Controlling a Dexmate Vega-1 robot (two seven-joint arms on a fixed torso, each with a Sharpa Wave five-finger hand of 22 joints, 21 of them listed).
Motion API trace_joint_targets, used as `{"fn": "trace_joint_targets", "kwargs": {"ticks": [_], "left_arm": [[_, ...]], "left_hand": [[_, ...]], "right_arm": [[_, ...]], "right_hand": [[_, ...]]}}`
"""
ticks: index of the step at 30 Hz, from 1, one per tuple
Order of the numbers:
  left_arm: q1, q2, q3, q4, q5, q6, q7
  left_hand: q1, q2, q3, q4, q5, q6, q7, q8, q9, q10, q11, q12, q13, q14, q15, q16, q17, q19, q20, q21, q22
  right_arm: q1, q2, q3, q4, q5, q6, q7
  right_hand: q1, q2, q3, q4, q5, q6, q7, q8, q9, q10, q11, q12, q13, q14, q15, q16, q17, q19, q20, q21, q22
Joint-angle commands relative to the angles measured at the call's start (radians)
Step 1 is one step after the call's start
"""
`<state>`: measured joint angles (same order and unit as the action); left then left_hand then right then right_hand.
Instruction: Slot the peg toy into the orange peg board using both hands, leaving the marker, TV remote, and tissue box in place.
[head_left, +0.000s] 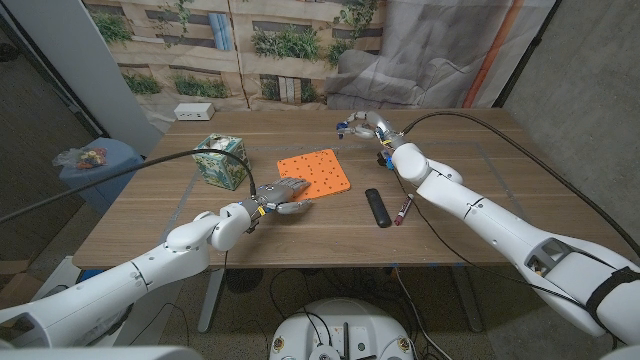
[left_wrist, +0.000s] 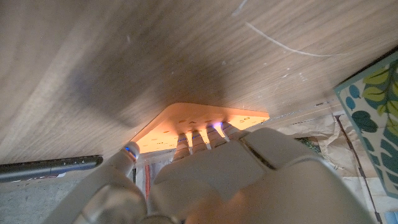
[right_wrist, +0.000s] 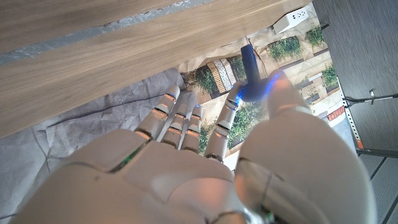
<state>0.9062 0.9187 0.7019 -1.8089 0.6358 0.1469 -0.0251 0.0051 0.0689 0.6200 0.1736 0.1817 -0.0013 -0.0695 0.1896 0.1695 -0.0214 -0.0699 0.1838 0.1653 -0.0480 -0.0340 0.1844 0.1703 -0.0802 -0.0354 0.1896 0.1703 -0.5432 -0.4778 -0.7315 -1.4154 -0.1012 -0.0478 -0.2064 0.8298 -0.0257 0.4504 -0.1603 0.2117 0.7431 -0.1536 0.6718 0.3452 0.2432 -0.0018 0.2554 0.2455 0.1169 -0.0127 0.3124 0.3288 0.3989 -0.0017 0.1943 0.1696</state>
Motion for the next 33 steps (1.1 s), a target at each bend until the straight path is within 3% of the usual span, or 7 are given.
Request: {"fn": "trace_joint_targets", "kwargs": {"ticks": [1, 18, 33], "left_arm": [[0.003, -0.002, -0.001, 0.006, -0.001, -0.001, 0.005], [-0.011, -0.006, 0.006, 0.022, 0.001, -0.016, -0.002], [-0.017, -0.011, 0.012, 0.028, 0.002, -0.021, -0.012]], "left_hand": [[0.004, 0.104, 0.006, -0.004, 0.007, 0.013, -0.002, 0.004, 0.003, 0.007, -0.002, 0.007, 0.004, 0.004, -0.057, 0.003, 0.003, 0.005, -0.176, 0.009, 0.003], [0.008, 0.106, 0.013, -0.007, 0.007, 0.025, -0.001, 0.004, 0.003, 0.02, -0.006, 0.006, 0.004, 0.017, -0.059, 0.002, 0.002, 0.016, -0.175, 0.01, 0.003], [0.013, 0.108, 0.02, -0.011, 0.008, 0.035, -0.002, 0.005, 0.003, 0.03, -0.007, 0.006, 0.004, 0.025, -0.06, 0.001, 0.001, 0.023, -0.174, 0.01, 0.002]], "right_arm": [[0.018, 0.064, -0.036, 0.085, -0.028, 0.027, -0.037], [0.041, 0.125, -0.063, 0.195, -0.026, 0.053, -0.068], [0.081, 0.182, -0.099, 0.348, -0.041, 0.11, -0.118]], "right_hand": [[0.013, 0.017, -0.002, -0.003, 0.004, 0.072, -0.067, 0.023, 0.001, 0.008, -0.003, -0.004, 0.0, 0.004, -0.004, 0.006, 0.004, 0.008, -0.003, 0.005, 0.004], [0.028, 0.02, -0.002, -0.009, 0.008, 0.066, -0.068, 0.024, 0.003, 0.008, -0.007, -0.007, -0.001, 0.007, -0.006, 0.008, 0.007, 0.01, -0.006, 0.005, 0.003], [0.034, 0.022, -0.003, -0.01, 0.01, 0.059, -0.068, 0.023, 0.004, 0.009, -0.012, -0.009, -0.002, 0.011, -0.013, 0.01, 0.009, 0.014, -0.009, 0.006, 0.003]]}}
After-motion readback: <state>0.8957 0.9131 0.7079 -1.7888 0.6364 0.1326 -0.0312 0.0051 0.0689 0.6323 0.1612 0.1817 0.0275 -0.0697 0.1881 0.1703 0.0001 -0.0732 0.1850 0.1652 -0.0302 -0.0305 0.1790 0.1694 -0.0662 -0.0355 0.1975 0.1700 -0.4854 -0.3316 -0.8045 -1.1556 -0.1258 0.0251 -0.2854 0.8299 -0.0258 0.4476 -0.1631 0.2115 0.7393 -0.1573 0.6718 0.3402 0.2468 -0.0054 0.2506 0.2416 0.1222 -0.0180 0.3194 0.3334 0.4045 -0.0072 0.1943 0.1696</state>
